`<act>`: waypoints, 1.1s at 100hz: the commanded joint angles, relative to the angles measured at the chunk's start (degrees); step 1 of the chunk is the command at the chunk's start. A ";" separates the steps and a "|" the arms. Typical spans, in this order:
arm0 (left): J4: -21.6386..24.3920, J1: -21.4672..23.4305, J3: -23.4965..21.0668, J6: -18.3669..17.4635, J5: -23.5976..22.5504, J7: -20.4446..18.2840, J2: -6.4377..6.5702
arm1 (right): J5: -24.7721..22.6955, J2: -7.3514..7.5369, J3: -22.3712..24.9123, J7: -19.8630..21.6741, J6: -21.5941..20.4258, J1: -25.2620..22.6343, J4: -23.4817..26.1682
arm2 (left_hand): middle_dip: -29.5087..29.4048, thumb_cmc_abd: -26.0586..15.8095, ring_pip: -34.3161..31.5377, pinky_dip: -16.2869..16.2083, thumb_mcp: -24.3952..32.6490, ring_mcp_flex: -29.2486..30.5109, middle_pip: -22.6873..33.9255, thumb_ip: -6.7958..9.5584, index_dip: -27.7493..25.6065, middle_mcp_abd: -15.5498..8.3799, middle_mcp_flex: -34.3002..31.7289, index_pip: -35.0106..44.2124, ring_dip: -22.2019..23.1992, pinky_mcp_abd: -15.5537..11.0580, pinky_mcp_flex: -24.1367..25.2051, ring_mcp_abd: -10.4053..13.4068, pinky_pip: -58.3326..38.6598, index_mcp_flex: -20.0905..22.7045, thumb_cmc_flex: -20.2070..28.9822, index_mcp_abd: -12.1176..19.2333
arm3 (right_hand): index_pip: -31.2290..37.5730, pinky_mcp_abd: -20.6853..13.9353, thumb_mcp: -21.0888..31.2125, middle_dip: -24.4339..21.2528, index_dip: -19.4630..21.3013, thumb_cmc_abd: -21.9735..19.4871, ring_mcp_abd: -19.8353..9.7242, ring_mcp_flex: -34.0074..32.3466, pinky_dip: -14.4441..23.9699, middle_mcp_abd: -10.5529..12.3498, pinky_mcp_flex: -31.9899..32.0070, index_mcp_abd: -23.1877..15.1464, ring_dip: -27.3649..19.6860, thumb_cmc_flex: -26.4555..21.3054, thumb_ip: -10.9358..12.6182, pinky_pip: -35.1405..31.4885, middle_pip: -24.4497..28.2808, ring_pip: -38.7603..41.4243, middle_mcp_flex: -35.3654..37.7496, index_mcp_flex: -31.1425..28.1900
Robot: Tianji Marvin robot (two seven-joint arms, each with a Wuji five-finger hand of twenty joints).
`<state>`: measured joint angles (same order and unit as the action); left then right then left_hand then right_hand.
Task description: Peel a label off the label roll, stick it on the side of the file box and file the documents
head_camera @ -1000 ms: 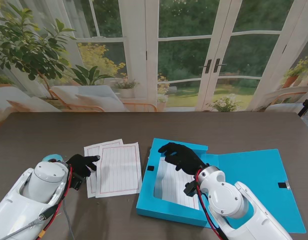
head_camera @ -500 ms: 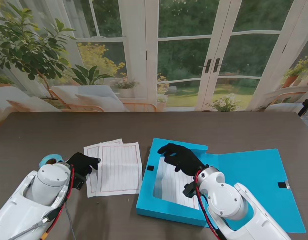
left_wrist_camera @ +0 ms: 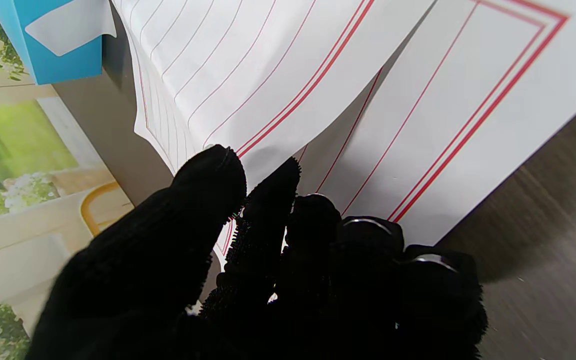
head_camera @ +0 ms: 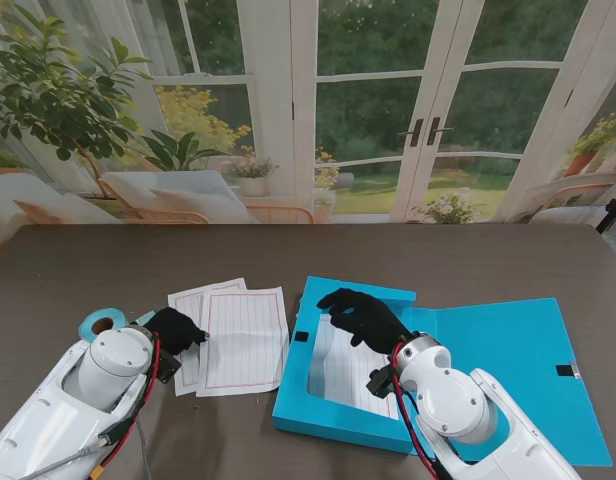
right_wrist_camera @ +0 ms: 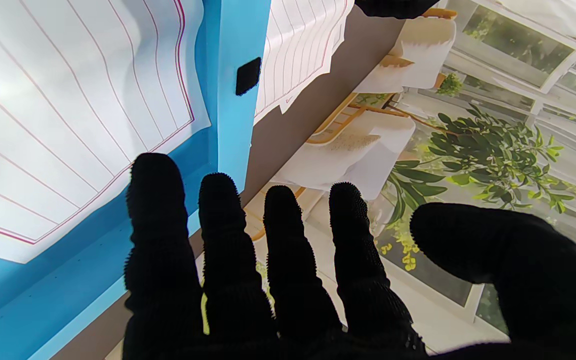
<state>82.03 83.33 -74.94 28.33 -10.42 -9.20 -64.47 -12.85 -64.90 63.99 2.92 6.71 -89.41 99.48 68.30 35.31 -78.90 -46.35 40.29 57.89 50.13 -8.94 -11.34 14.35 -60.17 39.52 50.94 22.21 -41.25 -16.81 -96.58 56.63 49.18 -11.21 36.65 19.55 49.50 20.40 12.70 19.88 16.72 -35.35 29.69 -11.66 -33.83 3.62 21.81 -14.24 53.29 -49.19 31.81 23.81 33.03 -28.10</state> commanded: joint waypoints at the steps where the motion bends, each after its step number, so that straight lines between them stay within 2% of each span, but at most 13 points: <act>1: -0.06 0.06 0.16 -0.17 0.38 -0.55 -0.52 | 0.17 -0.26 -0.03 0.73 0.19 -0.55 0.39 | 1.09 2.23 -2.94 0.43 0.12 0.87 1.08 -1.13 0.38 -1.67 -2.04 2.28 -0.47 -1.81 -0.73 0.99 -2.96 0.79 2.36 1.98 | -0.61 0.95 -0.92 0.52 -0.24 -1.70 -0.02 -0.96 1.58 -0.03 24.31 -0.05 0.32 -0.13 0.49 1.06 -0.49 -0.45 0.72 -1.25; 12: -0.39 0.04 0.38 -0.85 0.28 0.02 -0.66 | 0.37 -0.28 0.06 0.70 0.31 -0.71 0.42 | 1.13 2.06 -3.23 0.48 0.49 1.45 1.34 -1.03 0.27 -1.81 -2.84 3.58 -0.42 -1.76 -1.12 0.84 -3.07 1.74 2.67 1.83 | -0.63 0.95 -0.88 0.51 -0.26 -1.67 -0.10 -0.90 1.63 -0.08 24.32 0.01 0.31 -0.25 0.58 1.14 -0.49 -0.47 0.70 -1.29; 16: -0.73 0.06 0.36 -1.72 0.21 0.52 -0.77 | 0.49 -0.29 0.09 0.70 0.40 -0.78 0.46 | -0.68 -3.14 -3.41 0.91 -12.69 1.52 1.62 1.04 1.00 -1.77 -2.76 5.15 -0.47 -2.14 -1.13 0.88 -3.36 1.72 4.18 1.33 | -0.66 0.95 -0.87 0.50 -0.27 -1.64 0.04 -0.91 1.65 -0.12 24.32 -0.03 0.31 -0.30 0.61 1.16 -0.52 -0.48 0.63 -1.24; 19: -0.99 0.10 0.31 -2.49 0.20 1.09 -0.90 | 0.56 -0.29 0.13 0.72 0.45 -0.82 0.50 | 0.19 0.55 -3.59 1.13 -3.10 1.61 1.85 -0.38 0.93 -1.62 -2.87 6.52 -0.35 -2.30 -1.28 0.76 -3.58 1.50 3.71 0.76 | -0.65 0.92 -0.89 0.50 -0.26 -1.66 0.04 -0.90 1.67 -0.14 24.33 0.03 0.30 -0.29 0.63 1.18 -0.51 -0.48 0.66 -1.29; 22: -1.16 0.18 0.21 -3.20 0.25 1.68 -1.04 | 0.61 -0.30 0.15 0.70 0.49 -0.86 0.52 | 1.56 1.28 -3.79 1.15 1.09 1.57 1.76 -1.01 0.35 -1.39 -2.98 7.15 -0.21 -2.31 -1.35 0.64 -3.67 1.41 2.77 0.26 | -0.65 0.96 -0.87 0.50 -0.27 -1.63 -0.03 -0.93 1.68 -0.10 24.36 0.05 0.31 -0.33 0.66 1.23 -0.49 -0.47 0.72 -1.30; 35: -0.92 0.87 -0.80 -5.92 0.93 2.31 -1.17 | 0.64 -0.32 0.23 0.63 0.47 -0.93 0.57 | 6.22 -0.09 -4.94 0.44 7.31 0.20 1.77 -2.34 -5.18 -0.41 -2.25 8.72 1.11 -2.41 -0.15 0.22 -3.15 0.14 0.39 -2.09 | -0.69 0.97 -0.90 0.49 -0.28 -1.67 0.04 -0.98 1.75 -0.10 24.35 -0.02 0.32 -0.36 0.72 1.31 -0.50 -0.45 0.70 -1.25; 48: 0.41 1.64 -1.93 -6.74 0.64 0.54 -0.59 | 1.36 -0.45 0.27 0.48 0.67 -0.92 0.62 | 10.57 0.60 -6.39 -2.88 15.75 -2.11 3.42 -5.23 -11.75 0.22 -0.16 12.40 2.59 -2.26 2.28 0.84 -1.36 -2.32 -4.32 -3.11 | -0.67 0.88 -0.87 0.49 -0.27 -1.69 0.05 -0.81 1.82 -0.14 24.36 0.11 0.30 -0.49 0.79 1.39 -0.49 -0.52 0.70 -1.28; 59: 0.99 2.05 -2.53 -7.12 0.66 0.04 -0.43 | 1.86 -0.56 0.24 0.23 0.77 -0.93 0.60 | 10.55 0.51 -4.40 -3.80 16.51 -4.49 2.26 -5.81 -12.73 0.39 1.79 14.63 2.44 -2.63 4.41 -0.05 0.16 -2.94 -5.02 -2.46 | -0.68 0.93 -0.89 0.48 -0.28 -1.73 0.00 -0.93 1.85 -0.24 24.41 0.09 0.32 -0.51 0.85 1.55 -0.49 -0.46 0.70 -1.37; 66: 0.88 2.15 -2.67 -7.88 0.06 -0.24 -0.26 | 2.15 -0.58 0.24 0.24 0.80 -0.94 0.59 | 9.04 0.32 2.01 -4.48 16.62 -7.62 -3.69 -5.96 -12.08 0.39 3.50 16.07 1.77 -4.32 5.45 -3.02 1.52 -3.17 -5.44 -1.19 | -0.70 0.89 -0.87 0.48 -0.30 -1.75 0.01 -0.87 1.90 -0.29 24.35 0.12 0.32 -0.59 0.89 1.59 -0.50 -0.48 0.66 -1.40; 71: 0.33 2.04 -2.67 -8.78 -0.32 0.05 -0.30 | 2.28 -0.60 0.24 0.21 0.84 -0.94 0.55 | 8.11 0.38 4.47 -4.37 16.67 -8.32 -6.62 -5.98 -11.83 0.31 3.59 16.87 1.71 -5.40 5.26 -3.80 1.58 -3.11 -5.75 -0.53 | -0.72 0.94 -0.89 0.46 -0.31 -1.76 0.11 -0.87 1.94 -0.35 24.32 0.15 0.32 -0.60 0.92 1.62 -0.52 -0.48 0.65 -1.46; 80: -0.13 2.10 -2.97 -10.00 0.12 0.71 -0.49 | 2.51 -0.63 0.31 0.26 1.00 -0.94 0.52 | 5.76 0.76 9.16 -2.52 16.96 -7.29 -10.75 -5.91 -10.99 -0.81 2.27 17.97 0.39 -6.25 4.13 -3.36 1.41 -2.73 -6.15 1.04 | -0.72 0.94 -0.86 0.46 -0.31 -1.71 0.12 -0.84 2.01 -0.41 24.35 0.39 0.30 -0.70 0.98 1.70 -0.52 -0.52 0.68 -1.54; 89: -0.15 2.40 -3.46 -11.25 1.10 1.34 -0.71 | 2.91 -0.66 0.40 0.29 1.16 -0.96 0.53 | -1.11 1.17 16.15 0.72 16.96 -6.95 -18.97 -5.70 -9.49 -0.92 1.04 19.38 -2.49 -7.55 3.50 -2.67 1.08 -3.43 -5.65 2.69 | -0.70 0.96 -0.86 0.46 -0.31 -1.69 0.20 -0.85 2.07 -0.46 24.29 0.43 0.31 -0.74 1.04 1.77 -0.50 -0.51 0.75 -1.70; 110: 0.88 3.58 -5.30 -14.67 4.16 2.68 -1.23 | 3.71 -0.78 0.39 0.20 1.51 -0.94 0.52 | -5.55 1.87 20.35 4.90 17.10 -3.74 -22.64 -5.42 -7.34 -0.74 -2.06 21.58 -4.66 -8.04 2.32 -1.64 0.26 -3.71 -5.18 3.34 | -0.76 1.11 -0.81 0.43 -0.35 -1.56 0.26 -0.92 2.21 -0.58 24.25 0.73 0.30 -0.90 1.19 1.94 -0.54 -0.54 0.87 -1.96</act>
<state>81.93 86.32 -79.78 13.89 -7.18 -6.02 -65.32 -9.32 -65.35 64.49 2.44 7.98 -90.00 99.67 63.57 34.83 -59.26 -42.35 55.04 52.30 27.72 -12.50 -19.07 14.25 -60.18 58.67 46.70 18.05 -37.29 -18.66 -94.17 53.01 43.20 -10.11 36.61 19.57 49.51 20.40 12.70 19.87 16.75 -35.35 29.94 -11.69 -33.84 4.33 21.81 -14.29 53.29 -48.41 31.81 23.73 33.03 -28.70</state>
